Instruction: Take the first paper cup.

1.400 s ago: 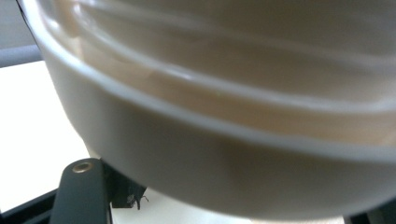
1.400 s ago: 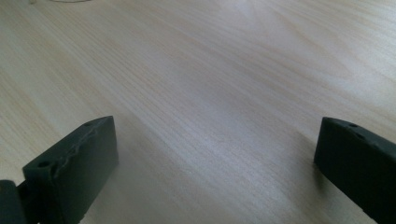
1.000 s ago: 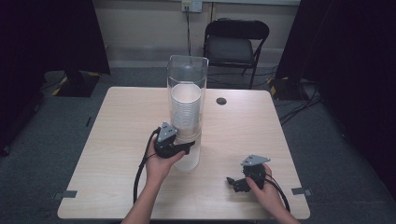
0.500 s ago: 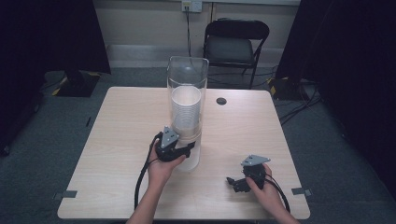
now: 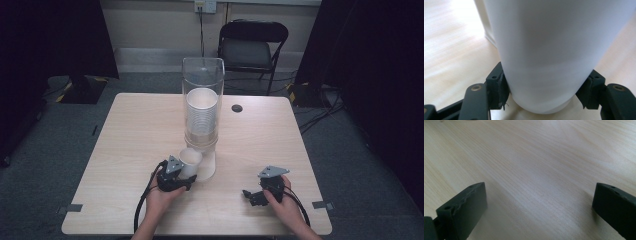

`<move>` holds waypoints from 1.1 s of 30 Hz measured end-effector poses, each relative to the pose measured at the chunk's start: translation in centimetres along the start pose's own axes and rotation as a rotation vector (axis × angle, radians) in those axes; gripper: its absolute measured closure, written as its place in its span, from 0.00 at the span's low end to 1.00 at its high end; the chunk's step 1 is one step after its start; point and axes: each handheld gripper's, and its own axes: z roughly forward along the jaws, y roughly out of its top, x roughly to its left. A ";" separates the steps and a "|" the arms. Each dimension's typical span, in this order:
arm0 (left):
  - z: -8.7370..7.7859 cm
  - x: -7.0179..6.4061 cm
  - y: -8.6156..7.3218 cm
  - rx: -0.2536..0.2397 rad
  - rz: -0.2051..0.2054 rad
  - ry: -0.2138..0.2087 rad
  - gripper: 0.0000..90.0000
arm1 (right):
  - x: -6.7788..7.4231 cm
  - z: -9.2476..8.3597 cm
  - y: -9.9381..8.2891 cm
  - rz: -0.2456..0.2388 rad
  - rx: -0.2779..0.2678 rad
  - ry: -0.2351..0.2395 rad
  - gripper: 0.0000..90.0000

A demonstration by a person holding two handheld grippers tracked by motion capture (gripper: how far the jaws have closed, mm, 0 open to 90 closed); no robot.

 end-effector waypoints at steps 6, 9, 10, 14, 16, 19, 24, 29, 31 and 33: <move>-0.4 -1.8 0.2 0.001 0.019 -0.070 0.40 | 0.0 0.0 0.0 0.002 0.001 0.001 0.00; 0.0 -2.9 0.4 0.016 0.069 -0.116 0.40 | 0.0 0.0 0.0 0.005 0.003 -0.002 0.00; 0.1 -3.3 0.4 0.014 0.069 -0.130 0.40 | 0.1 0.0 0.0 0.005 0.002 -0.001 0.00; 0.5 -4.5 0.7 0.015 0.093 -0.168 0.40 | -0.1 -0.5 0.4 0.001 0.015 0.011 0.20; 0.7 -5.5 1.0 0.020 0.118 -0.201 0.40 | -0.3 -0.9 0.7 0.040 0.014 0.054 0.17; 1.1 -6.2 1.1 0.028 0.142 -0.218 0.39 | -0.4 -1.8 1.5 0.061 0.010 0.078 0.18; 1.4 -6.8 1.3 0.032 0.162 -0.230 0.39 | -0.3 -3.4 3.4 0.079 -0.032 0.132 0.22; 1.7 -7.4 1.5 0.022 0.175 -0.243 0.39 | 0.0 -4.6 5.3 0.086 -0.081 0.174 0.27; 1.8 -7.7 1.6 0.018 0.185 -0.247 0.39 | 0.1 -4.9 6.1 0.100 -0.101 0.190 0.27; 1.9 -7.9 1.7 0.021 0.189 -0.246 0.39 | 0.6 -5.0 6.9 0.077 -0.114 0.181 0.28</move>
